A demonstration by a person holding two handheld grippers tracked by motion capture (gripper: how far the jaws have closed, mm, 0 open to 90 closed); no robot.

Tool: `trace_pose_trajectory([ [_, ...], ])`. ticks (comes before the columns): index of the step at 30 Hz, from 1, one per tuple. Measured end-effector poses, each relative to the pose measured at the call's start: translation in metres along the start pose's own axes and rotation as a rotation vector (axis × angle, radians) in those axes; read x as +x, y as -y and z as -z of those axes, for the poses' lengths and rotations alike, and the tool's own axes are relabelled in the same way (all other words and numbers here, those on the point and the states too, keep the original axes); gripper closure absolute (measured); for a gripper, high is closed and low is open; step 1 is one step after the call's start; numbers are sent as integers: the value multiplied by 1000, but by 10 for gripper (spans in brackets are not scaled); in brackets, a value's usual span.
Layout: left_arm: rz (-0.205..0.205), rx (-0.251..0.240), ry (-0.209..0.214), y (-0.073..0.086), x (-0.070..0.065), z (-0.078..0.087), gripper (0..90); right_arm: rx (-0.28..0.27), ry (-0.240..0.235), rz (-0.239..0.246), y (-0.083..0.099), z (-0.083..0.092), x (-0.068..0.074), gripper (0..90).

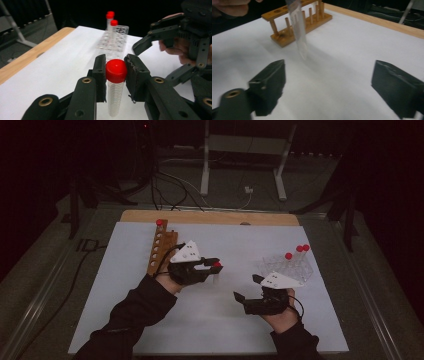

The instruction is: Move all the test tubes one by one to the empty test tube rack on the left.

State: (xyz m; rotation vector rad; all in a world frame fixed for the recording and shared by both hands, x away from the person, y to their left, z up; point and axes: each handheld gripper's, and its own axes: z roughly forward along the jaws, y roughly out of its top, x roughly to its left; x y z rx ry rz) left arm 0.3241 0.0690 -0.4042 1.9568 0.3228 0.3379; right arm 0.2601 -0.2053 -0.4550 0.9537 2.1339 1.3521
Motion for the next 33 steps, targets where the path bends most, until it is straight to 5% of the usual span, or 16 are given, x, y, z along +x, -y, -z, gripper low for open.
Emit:
trace_pose_trajectory([
  [7, 20, -21, -84, -5, 19, 27, 721, -3, 11, -26, 0, 4, -6, 0],
  [13, 35, -37, -138, -9, 33, 42, 721, -16, 7, -22, -1, 7, -7, 0],
  [24, 81, -42, -309, -5, 74, 77, 721, -30, -13, -21, -1, 8, -7, 0],
  [33, 112, -37, -410, 1, 99, 88, 721, -29, -19, -23, -1, 7, -7, 0],
])
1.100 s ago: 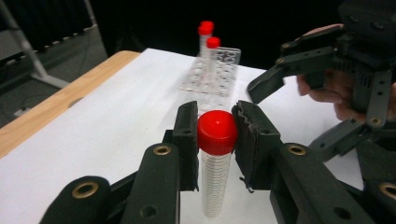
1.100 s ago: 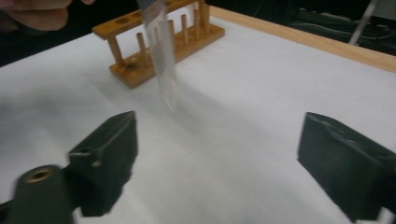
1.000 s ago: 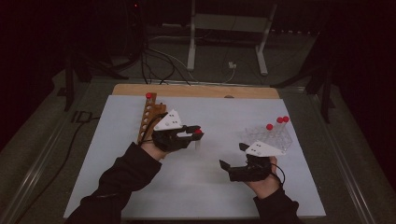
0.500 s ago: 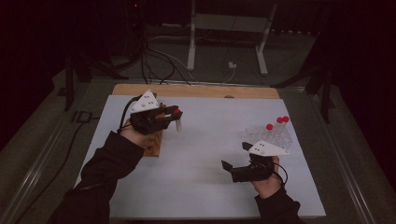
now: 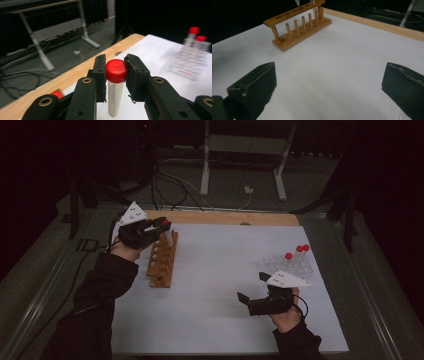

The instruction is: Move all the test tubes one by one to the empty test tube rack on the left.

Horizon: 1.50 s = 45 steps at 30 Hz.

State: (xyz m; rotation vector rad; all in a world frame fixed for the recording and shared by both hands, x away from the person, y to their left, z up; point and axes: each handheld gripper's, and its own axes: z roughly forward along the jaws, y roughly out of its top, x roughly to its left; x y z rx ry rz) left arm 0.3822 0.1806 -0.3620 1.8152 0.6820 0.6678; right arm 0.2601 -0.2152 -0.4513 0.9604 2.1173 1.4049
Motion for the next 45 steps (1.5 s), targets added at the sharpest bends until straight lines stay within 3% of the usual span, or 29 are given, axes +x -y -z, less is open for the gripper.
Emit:
trace_pose_trajectory([
  [8, 47, -15, -87, 6, 21, -6, 721, -1, -4, 1, 0, 0, 0, 0],
  [19, 72, 2, -214, 20, 41, -26, 721, -13, 0, 4, 1, 2, 0, 0],
  [21, 88, 3, -222, 24, 43, -30, 721, -7, -3, 3, 2, 1, -1, 0],
  [33, 89, 73, -265, 45, 45, -49, 720, -10, -5, -1, 3, 2, -3, 0],
  [45, 94, 132, -263, 57, 42, -58, 720, -8, -8, -1, 3, 2, -3, 0],
])
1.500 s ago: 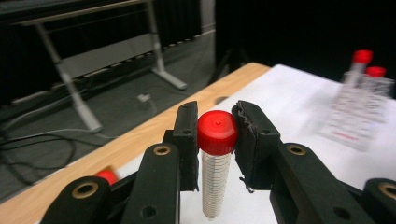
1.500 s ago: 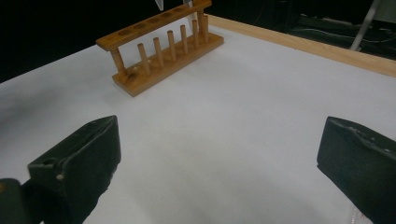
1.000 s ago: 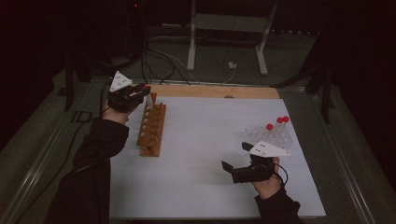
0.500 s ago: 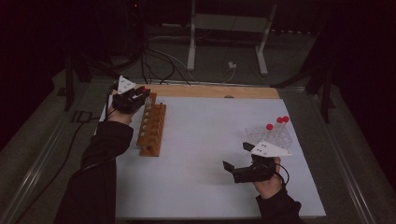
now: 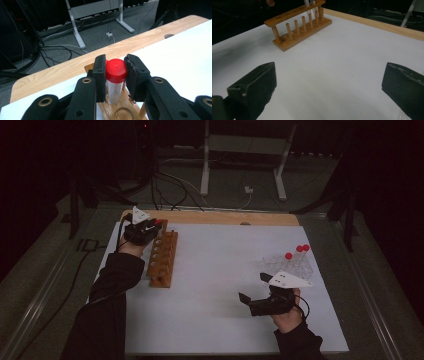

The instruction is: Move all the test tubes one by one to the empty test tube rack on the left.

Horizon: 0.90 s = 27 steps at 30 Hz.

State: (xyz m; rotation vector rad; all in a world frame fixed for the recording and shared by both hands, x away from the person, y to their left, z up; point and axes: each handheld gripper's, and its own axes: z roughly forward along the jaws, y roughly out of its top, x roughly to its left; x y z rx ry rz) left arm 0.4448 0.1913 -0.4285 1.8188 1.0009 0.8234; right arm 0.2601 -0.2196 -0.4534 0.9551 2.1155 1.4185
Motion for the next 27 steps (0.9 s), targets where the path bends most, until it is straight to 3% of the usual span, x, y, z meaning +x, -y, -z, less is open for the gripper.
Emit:
trace_pose_trajectory([
  [11, -10, 61, 2, 8, 0, -7, 719, -3, -1, -7, 0, 1, -1, 0],
  [19, 14, 78, 4, 7, 1, -7, 708, -2, -2, -10, 0, 1, -1, 0],
  [20, 23, 80, 18, 7, 1, -7, 650, -5, -2, -10, 0, 1, -2, 0],
  [21, 24, 79, 27, 7, 0, -6, 650, -5, -2, -10, 0, 1, -2, 0],
  [24, 32, 88, 40, 5, -2, -2, 456, -19, 4, -8, -2, 4, -3, 0],
  [25, 28, 89, 42, 5, -3, 0, 456, -19, 4, -8, -2, 4, -3, 0],
  [26, 31, 85, 51, 4, -4, 3, 338, -27, 12, 1, -3, 6, -4, 0],
  [27, 34, 80, 66, 4, -5, 6, 338, -27, 12, 1, -3, 6, -4, 0],
])
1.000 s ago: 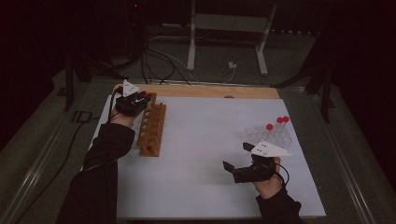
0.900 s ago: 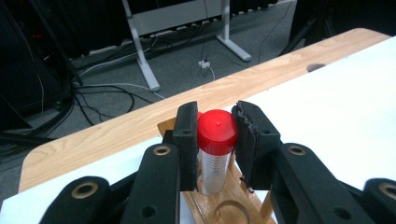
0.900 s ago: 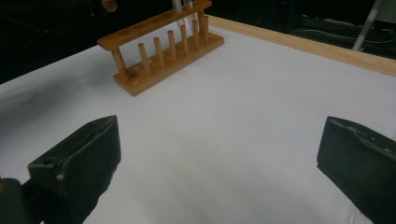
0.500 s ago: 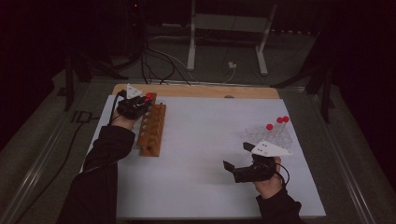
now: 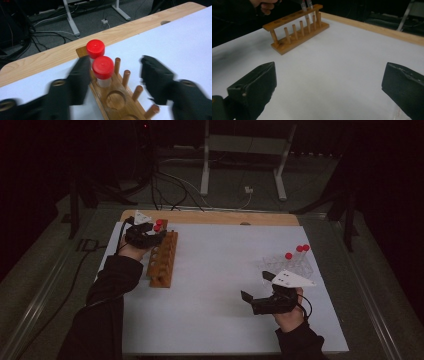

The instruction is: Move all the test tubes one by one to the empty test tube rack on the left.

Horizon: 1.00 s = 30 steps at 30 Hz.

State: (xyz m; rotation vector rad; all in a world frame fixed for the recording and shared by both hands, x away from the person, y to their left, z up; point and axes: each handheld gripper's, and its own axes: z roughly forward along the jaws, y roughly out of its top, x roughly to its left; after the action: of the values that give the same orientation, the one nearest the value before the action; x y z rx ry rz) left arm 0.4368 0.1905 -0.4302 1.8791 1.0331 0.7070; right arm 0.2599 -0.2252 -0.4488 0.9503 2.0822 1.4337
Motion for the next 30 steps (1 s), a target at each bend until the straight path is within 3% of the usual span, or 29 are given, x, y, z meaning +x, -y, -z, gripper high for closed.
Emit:
trace_pose_trajectory([
  [1, 3, -5, 3, 0, -1, 3, 281, -8, 5, 3, -1, 1, -1, 0],
  [2, 11, -11, 20, 0, -2, 6, 159, -15, 14, 11, -2, 4, -3, 0],
  [4, 9, -24, 40, 0, -6, 13, 109, -35, 30, 27, -4, 7, -6, 0],
  [8, 4, -79, 128, 4, -15, 32, 27, -47, 33, 45, -8, 13, -15, 0],
  [9, -9, -97, 165, 7, -21, 41, 26, -44, 35, 40, -9, 15, -18, 0],
  [13, -26, -116, 212, 14, -31, 54, 19, -46, 69, 22, -11, 22, -30, 0],
  [14, -48, -121, 235, 20, -39, 61, 19, -44, 87, 27, -11, 23, -32, 0],
  [17, -61, -128, 258, 25, -46, 68, 19, -52, 135, 16, -10, 29, -43, 0],
  [20, -77, -127, 325, 36, -59, 78, 19, -42, 199, 0, -8, 33, -54, 0],
  [28, -99, -130, 384, 53, -76, 88, 20, -39, 303, -76, 0, 41, -82, 0],
  [30, -102, -133, 389, 57, -80, 89, 20, -25, 335, -101, 7, 41, -91, 73],
])
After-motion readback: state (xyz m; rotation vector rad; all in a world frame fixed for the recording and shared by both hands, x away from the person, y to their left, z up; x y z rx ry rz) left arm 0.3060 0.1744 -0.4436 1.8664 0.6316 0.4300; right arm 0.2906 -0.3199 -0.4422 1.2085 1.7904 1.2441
